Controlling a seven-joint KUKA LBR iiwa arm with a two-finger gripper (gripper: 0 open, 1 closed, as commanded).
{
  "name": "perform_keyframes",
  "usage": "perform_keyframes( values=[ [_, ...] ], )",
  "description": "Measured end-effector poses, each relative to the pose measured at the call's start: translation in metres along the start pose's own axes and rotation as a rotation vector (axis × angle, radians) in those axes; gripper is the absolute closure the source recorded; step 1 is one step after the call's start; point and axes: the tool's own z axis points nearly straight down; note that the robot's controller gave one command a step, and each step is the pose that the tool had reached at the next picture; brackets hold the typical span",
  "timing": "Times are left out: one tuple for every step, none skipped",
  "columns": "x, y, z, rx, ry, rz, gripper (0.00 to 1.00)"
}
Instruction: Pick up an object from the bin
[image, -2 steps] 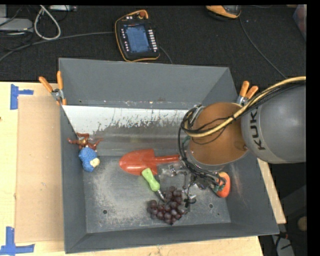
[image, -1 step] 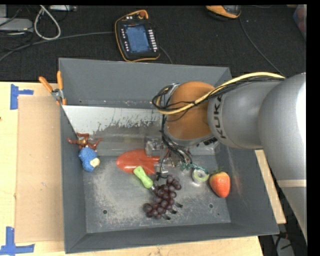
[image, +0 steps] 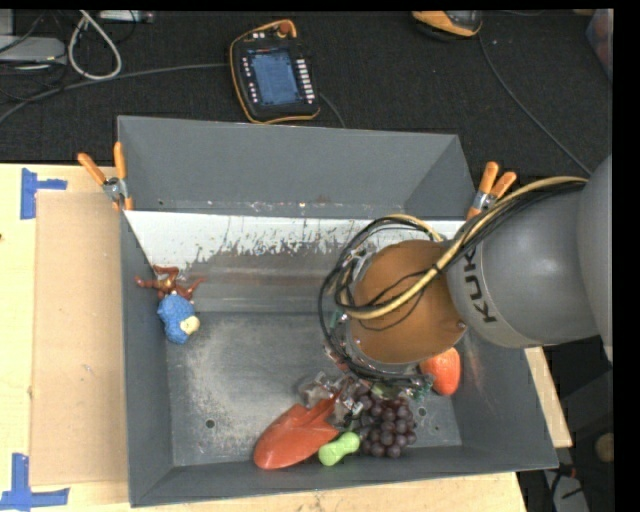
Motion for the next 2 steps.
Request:
perform_keyframes(
  values=[
    [0.0, 0.0, 0.0, 0.0, 0.0, 0.003, 1.0],
    [0.0, 0.001, -0.012, -0.001, 0.0, 0.005, 1.0]
  ],
)
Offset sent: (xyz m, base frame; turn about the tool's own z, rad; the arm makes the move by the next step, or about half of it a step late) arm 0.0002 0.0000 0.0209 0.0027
